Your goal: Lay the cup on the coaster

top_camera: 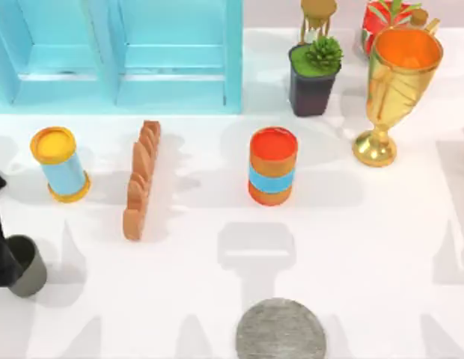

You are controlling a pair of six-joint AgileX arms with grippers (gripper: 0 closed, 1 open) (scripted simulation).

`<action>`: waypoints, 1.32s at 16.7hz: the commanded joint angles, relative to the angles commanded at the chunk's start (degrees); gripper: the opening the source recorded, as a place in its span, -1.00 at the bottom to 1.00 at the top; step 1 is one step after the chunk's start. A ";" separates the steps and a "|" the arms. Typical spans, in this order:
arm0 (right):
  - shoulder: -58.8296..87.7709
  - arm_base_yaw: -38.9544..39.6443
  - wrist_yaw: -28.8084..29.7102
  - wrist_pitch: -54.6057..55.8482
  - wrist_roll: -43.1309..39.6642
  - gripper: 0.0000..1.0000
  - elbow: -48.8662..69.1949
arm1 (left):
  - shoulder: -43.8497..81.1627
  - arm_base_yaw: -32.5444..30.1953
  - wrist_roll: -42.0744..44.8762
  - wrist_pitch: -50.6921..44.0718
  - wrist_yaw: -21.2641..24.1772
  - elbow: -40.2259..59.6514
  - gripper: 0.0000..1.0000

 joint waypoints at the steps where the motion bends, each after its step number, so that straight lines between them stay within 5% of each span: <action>1: 0.00 0.00 0.00 0.00 0.00 1.00 0.00 | 0.00 0.00 0.00 0.00 0.00 0.00 1.00; 6: 0.00 0.00 0.00 0.00 0.00 1.00 0.00 | 5.31 -0.30 5.49 -4.68 -0.02 4.23 1.00; 22: 0.00 0.00 0.00 0.00 0.00 1.00 0.00 | 48.33 -2.39 50.04 -41.12 0.07 36.63 1.00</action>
